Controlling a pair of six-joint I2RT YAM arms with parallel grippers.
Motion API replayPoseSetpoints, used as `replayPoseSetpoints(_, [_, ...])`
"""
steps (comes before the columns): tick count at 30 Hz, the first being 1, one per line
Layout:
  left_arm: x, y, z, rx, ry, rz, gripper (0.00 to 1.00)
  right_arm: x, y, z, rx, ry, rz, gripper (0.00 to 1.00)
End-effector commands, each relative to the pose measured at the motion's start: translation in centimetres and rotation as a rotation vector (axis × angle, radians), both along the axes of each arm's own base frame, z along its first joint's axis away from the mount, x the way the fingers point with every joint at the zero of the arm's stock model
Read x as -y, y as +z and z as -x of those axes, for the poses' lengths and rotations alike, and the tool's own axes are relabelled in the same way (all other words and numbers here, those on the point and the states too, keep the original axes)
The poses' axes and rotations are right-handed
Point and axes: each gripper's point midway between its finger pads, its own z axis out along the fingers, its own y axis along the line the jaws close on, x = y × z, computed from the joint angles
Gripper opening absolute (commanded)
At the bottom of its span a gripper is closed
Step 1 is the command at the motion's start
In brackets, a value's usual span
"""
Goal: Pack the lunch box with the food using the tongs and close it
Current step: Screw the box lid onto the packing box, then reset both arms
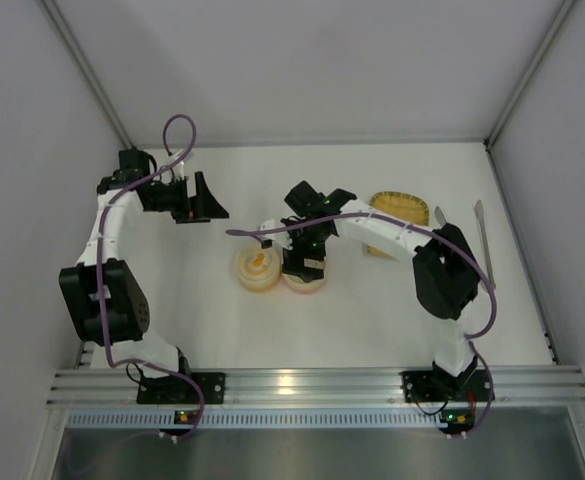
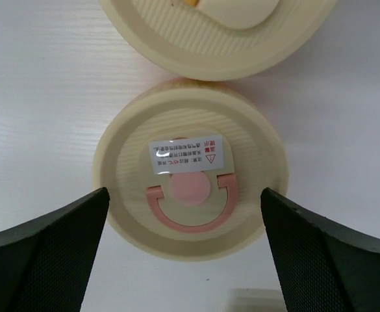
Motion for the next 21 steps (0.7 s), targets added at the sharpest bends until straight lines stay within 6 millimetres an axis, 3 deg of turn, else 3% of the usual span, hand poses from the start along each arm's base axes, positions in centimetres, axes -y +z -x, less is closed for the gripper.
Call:
replayPoseSetpoints(1, [-0.8, 1.4, -0.1, 0.086, 0.015, -0.059, 0.98, -1.7, 4.7, 1.5, 0.031, 0.009, -0.116, 1.0])
replayPoseSetpoints(5, [-1.7, 2.5, -0.9, 0.135, 0.038, -0.129, 0.98, -1.2, 10.6, 0.4, 0.087, -0.069, -0.222, 0.99])
replayPoseSetpoints(8, [-2.9, 2.8, -1.8, 0.17, 0.083, -0.207, 0.98, 0.6, 14.9, -1.1, 0.099, -0.189, -0.322, 0.99])
replayPoseSetpoints(9, [-3.5, 3.1, -2.2, 0.189, 0.096, -0.243, 0.98, 2.1, 15.8, -2.5, 0.108, -0.256, -0.348, 0.99])
replayPoseSetpoints(11, [-4.0, 3.4, -2.4, 0.197, 0.112, -0.277, 0.98, 4.0, 18.2, -3.6, 0.12, -0.372, -0.427, 0.99])
replayPoseSetpoints(13, [-5.1, 3.7, -2.9, 0.217, 0.158, -0.331, 0.98, 7.5, 19.6, -5.7, 0.13, -0.557, -0.515, 0.99])
replayPoseSetpoints(14, [-5.3, 3.8, -3.0, 0.224, 0.168, -0.345, 0.98, 8.9, 19.9, -6.2, 0.128, -0.625, -0.54, 0.99])
replayPoseSetpoints(15, [-5.5, 4.0, -3.1, 0.234, 0.184, -0.357, 0.98, 11.9, 19.9, -7.6, 0.133, -0.731, -0.556, 0.99])
replayPoseSetpoints(16, [-6.0, 4.0, -2.9, 0.24, 0.211, -0.383, 0.98, 13.3, 18.6, -7.7, 0.097, -0.821, -0.568, 0.99])
replayPoseSetpoints(17, [-6.2, 4.1, -3.1, 0.255, 0.226, -0.394, 0.98, 15.0, 19.3, -7.4, 0.116, -0.873, -0.599, 0.99])
replayPoseSetpoints(18, [-6.5, 4.2, -3.1, 0.255, 0.246, -0.398, 0.98, 17.9, 18.8, -8.1, 0.131, -0.963, -0.606, 1.0])
replayPoseSetpoints(19, [-6.7, 3.7, -3.0, 0.244, 0.261, -0.408, 0.98, 19.6, 16.7, -7.6, 0.106, -1.034, -0.584, 0.99])
replayPoseSetpoints(20, [-7.3, 3.6, -3.0, 0.24, 0.293, -0.434, 0.98, 21.1, 17.3, -7.5, 0.152, -1.071, -0.607, 0.99])
replayPoseSetpoints(21, [-7.5, 3.3, -3.0, 0.227, 0.314, -0.44, 0.98, 24.2, 16.6, -7.9, 0.175, -1.161, -0.598, 0.99])
